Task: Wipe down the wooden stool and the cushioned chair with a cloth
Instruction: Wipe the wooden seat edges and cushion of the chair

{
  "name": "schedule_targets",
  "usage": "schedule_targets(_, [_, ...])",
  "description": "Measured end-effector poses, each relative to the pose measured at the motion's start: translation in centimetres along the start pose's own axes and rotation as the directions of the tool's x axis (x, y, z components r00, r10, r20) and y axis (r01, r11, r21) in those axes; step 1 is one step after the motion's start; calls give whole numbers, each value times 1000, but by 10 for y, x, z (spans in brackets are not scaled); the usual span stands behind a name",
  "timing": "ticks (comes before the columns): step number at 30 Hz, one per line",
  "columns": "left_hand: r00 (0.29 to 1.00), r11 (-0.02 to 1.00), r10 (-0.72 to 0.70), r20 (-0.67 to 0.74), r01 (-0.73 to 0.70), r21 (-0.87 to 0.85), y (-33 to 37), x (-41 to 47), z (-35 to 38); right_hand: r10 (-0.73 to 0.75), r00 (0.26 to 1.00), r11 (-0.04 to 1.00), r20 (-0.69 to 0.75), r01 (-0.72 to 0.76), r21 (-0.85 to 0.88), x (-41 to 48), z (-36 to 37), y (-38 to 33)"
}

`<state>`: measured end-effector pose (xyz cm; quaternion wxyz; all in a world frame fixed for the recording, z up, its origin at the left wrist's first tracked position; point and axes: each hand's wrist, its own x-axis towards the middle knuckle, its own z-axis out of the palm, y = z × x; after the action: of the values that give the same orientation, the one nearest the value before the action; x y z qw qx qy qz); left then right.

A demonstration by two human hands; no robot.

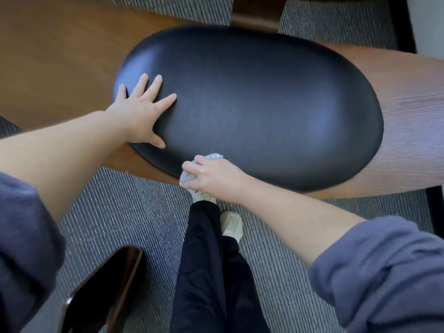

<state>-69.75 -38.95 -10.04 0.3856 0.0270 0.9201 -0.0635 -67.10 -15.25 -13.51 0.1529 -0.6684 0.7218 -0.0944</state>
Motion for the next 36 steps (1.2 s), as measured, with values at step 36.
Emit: schedule_targets(36, [920,996,-59,387,78,-34,53,148,-86,910,413,363,-6,-791,492,29,-29,263])
